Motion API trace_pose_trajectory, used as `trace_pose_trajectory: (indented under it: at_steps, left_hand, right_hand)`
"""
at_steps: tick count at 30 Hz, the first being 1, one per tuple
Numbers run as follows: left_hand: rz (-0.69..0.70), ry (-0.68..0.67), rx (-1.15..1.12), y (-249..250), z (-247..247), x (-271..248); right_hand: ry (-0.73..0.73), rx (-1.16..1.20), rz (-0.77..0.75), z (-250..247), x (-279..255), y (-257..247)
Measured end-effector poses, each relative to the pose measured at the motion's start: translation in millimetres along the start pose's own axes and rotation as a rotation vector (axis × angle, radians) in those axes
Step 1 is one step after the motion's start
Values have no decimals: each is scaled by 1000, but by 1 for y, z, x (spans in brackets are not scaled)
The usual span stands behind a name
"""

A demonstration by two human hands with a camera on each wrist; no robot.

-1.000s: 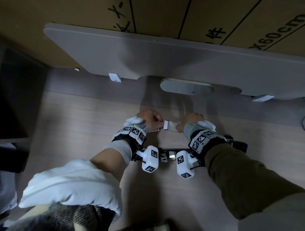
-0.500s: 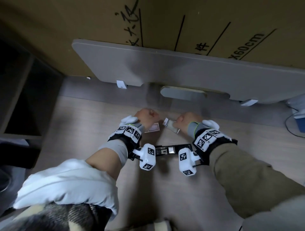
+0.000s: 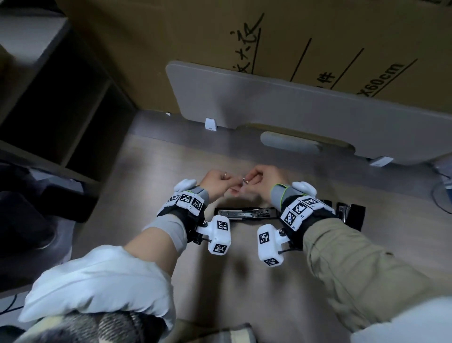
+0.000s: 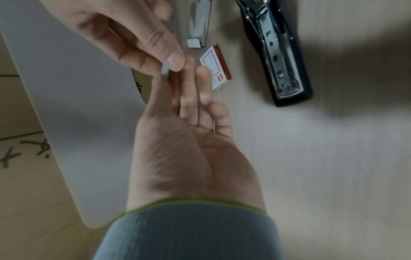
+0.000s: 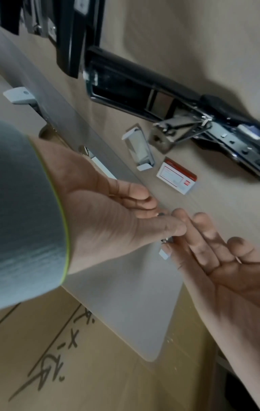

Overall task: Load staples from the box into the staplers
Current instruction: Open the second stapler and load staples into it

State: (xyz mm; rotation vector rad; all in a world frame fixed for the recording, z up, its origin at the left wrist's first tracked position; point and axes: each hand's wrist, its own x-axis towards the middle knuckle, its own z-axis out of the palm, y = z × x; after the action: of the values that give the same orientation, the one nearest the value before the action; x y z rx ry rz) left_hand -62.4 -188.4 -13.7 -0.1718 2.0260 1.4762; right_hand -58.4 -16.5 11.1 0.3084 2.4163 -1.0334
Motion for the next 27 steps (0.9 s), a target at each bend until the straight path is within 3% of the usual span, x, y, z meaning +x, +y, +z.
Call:
trace_pose_trajectory:
  at_steps: [3,13,18,27]
  left_hand:
    - [-20,-16,-9,-7,-6,-13]
    - [-12,152,0,-19,-16,-54]
    - [-69,194,-129,-30,-18,-69]
    - [-155,214,-206,-43,-24,-66]
  right_hand:
    - [-2,-38,-22,13,-3,-7]
    - [-40,-123,-92,39,-28,-17]
    - [-45,-168,-141,39,-39,-13]
    - [-50,-391,-88,43,-43,-6]
